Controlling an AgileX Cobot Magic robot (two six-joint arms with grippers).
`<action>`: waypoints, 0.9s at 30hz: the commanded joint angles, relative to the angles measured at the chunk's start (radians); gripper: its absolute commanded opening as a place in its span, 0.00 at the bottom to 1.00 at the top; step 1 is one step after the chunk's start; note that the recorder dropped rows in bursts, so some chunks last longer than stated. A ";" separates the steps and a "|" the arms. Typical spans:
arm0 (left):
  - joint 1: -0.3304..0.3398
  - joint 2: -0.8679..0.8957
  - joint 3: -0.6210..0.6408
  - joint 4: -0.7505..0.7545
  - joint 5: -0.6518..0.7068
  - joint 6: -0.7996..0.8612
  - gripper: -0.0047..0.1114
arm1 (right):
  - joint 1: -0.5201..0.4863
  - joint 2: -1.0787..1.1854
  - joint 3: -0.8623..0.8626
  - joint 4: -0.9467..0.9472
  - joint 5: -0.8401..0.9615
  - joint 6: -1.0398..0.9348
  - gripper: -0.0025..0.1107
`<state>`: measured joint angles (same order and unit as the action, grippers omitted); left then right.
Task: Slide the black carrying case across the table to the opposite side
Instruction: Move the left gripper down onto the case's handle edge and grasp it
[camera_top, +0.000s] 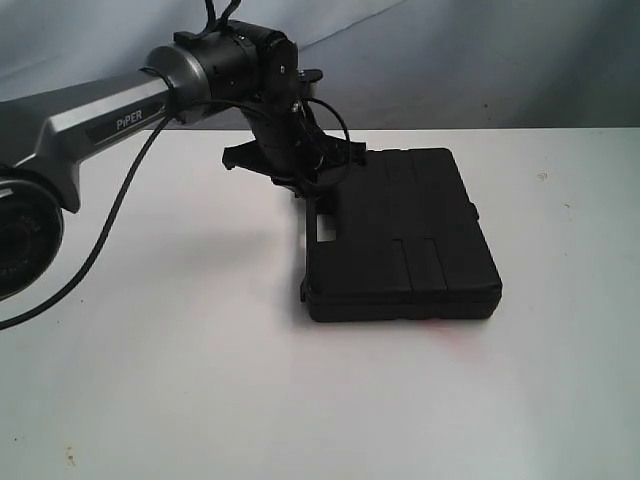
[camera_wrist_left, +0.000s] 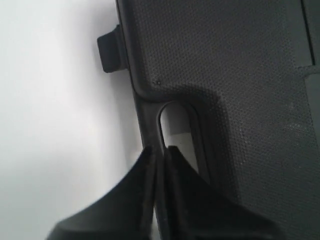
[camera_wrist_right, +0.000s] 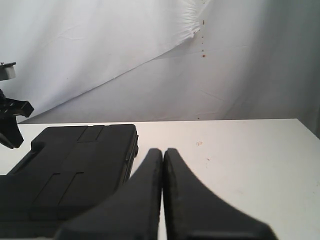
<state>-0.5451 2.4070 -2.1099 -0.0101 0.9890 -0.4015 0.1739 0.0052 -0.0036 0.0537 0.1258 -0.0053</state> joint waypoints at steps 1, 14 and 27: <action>-0.005 0.014 -0.006 -0.006 0.010 0.020 0.33 | -0.006 -0.005 0.004 0.008 -0.010 -0.009 0.02; -0.005 0.061 -0.006 -0.007 -0.037 0.018 0.40 | -0.006 -0.005 0.004 0.008 -0.010 -0.009 0.02; -0.005 0.131 -0.006 -0.007 -0.077 0.018 0.40 | -0.006 -0.005 0.004 0.008 -0.010 -0.009 0.02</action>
<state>-0.5451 2.5341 -2.1099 -0.0139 0.9172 -0.3836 0.1739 0.0052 -0.0036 0.0537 0.1258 -0.0053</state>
